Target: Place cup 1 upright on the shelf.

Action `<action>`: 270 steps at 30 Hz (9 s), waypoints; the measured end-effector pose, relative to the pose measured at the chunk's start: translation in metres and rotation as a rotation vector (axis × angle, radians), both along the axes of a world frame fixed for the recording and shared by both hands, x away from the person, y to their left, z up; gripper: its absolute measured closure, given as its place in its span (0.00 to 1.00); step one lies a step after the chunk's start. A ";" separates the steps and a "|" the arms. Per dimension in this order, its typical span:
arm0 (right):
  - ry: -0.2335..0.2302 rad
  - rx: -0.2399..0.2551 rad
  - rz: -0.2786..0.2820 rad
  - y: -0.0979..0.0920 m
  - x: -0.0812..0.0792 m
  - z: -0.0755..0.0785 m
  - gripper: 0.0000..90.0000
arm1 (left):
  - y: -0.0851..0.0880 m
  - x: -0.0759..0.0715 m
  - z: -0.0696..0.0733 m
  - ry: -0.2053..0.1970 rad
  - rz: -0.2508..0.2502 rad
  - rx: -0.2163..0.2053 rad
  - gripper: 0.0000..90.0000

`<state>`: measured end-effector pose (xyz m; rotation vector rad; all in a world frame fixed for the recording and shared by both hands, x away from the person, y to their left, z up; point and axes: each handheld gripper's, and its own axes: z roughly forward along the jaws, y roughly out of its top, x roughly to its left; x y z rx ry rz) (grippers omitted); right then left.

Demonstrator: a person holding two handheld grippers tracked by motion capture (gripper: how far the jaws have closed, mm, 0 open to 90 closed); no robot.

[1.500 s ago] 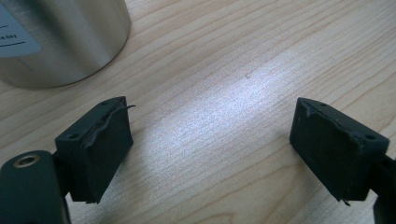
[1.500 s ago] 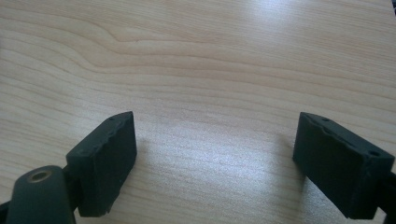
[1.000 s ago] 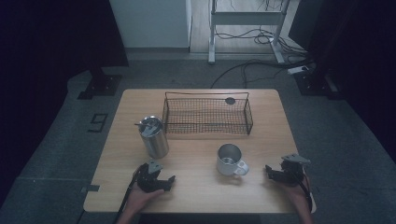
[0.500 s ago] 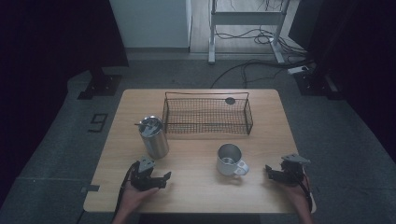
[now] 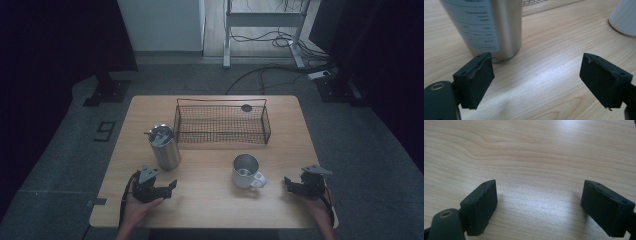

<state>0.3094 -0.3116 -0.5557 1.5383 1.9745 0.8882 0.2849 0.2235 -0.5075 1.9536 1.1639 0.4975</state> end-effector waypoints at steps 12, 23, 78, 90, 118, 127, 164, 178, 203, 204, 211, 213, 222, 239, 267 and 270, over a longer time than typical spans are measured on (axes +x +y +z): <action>0.000 0.000 0.000 0.000 0.000 0.000 0.15 | 0.018 0.003 0.005 -0.015 0.066 -0.041 0.09; -0.001 -0.001 0.000 0.000 0.000 0.000 0.15 | 0.026 0.008 0.005 -0.011 0.081 -0.051 0.08; -0.002 -0.002 -0.016 -0.001 0.000 0.000 0.16 | 0.008 0.071 0.022 -0.052 0.123 -0.054 0.06; -0.002 -0.002 -0.016 -0.001 0.000 0.000 0.16 | 0.000 0.081 0.022 -0.070 0.128 -0.035 0.05; -0.002 -0.001 -0.016 -0.001 0.000 0.000 0.16 | -0.008 0.097 0.016 -0.101 0.138 -0.013 0.04; -0.002 -0.001 -0.016 -0.001 0.000 0.000 0.16 | -0.009 0.095 0.017 -0.101 0.134 -0.004 0.04; -0.003 -0.002 -0.020 -0.001 0.000 0.000 0.16 | -0.010 0.073 0.039 -0.126 0.196 -0.067 0.04; -0.002 -0.001 -0.019 -0.001 0.000 0.000 0.16 | -0.014 0.079 0.038 -0.107 0.179 -0.064 0.04; -0.002 -0.001 -0.018 -0.001 0.001 0.000 0.16 | -0.013 0.082 0.063 -0.141 0.136 -0.056 0.04; -0.002 -0.001 -0.018 -0.001 0.001 0.000 0.16 | -0.013 0.082 0.063 -0.141 0.136 -0.056 0.04; -0.003 -0.001 -0.020 0.000 0.001 0.000 0.16 | -0.015 0.082 0.067 -0.153 0.120 -0.055 0.04; -0.003 -0.001 -0.020 0.000 0.001 0.000 0.16 | -0.015 0.082 0.068 -0.153 0.119 -0.056 0.04; -0.003 -0.001 -0.023 0.000 0.001 0.000 0.16 | -0.019 0.084 0.079 -0.165 0.115 -0.061 0.04; -0.003 -0.001 -0.025 -0.001 0.001 0.000 0.16 | -0.024 0.090 0.101 -0.185 0.108 -0.068 0.04; -0.004 -0.001 -0.027 0.000 0.001 0.000 0.16 | -0.040 0.107 0.119 -0.178 0.089 -0.071 0.04; -0.004 -0.001 -0.027 0.000 0.001 0.000 0.16 | -0.041 0.109 0.121 -0.179 0.090 -0.075 0.04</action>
